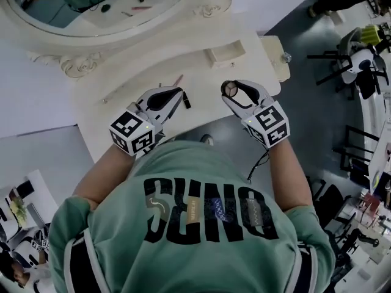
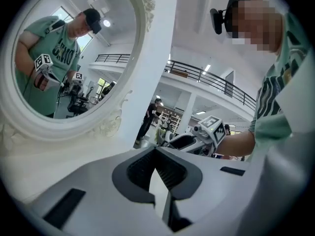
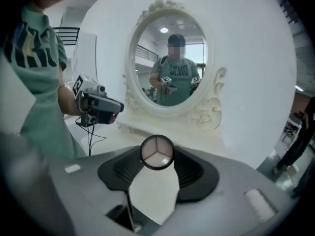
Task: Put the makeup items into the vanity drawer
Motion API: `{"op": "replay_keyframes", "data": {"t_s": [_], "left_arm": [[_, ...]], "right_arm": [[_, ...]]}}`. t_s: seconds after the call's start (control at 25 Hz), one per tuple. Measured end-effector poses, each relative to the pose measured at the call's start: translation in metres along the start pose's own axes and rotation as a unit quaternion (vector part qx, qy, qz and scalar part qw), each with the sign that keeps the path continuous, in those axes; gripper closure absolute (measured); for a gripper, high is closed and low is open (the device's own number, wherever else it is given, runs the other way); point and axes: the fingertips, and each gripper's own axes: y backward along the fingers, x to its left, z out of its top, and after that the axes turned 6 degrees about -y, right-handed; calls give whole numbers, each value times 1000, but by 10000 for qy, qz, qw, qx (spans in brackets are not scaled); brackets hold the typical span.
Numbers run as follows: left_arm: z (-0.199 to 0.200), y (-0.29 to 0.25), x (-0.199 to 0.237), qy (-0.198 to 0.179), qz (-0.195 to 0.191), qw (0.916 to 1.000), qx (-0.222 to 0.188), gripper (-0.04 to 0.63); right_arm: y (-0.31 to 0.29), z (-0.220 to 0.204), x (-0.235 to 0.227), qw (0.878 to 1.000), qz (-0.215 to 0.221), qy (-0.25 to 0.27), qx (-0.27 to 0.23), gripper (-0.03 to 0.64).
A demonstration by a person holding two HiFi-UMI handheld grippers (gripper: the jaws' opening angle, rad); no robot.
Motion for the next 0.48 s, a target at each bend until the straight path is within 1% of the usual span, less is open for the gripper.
{"op": "replay_keyframes", "data": {"t_s": [0.12, 0.24, 0.36, 0.48], "left_arm": [[32, -9, -17, -159, -113, 9997, -176, 591], [55, -14, -35, -252, -181, 9991, -299, 591], [78, -24, -48, -474, -263, 9975, -463, 591], [86, -31, -58, -575, -301, 9965, -528, 591]], "right_arm": [[55, 31, -9, 9986, -277, -80, -452, 394], [98, 49, -12, 9958, -468, -170, -771, 394], [128, 63, -18, 9918, -646, -110, -1094, 394], [143, 66, -19, 9904, -698, -42, -1195, 394]]}}
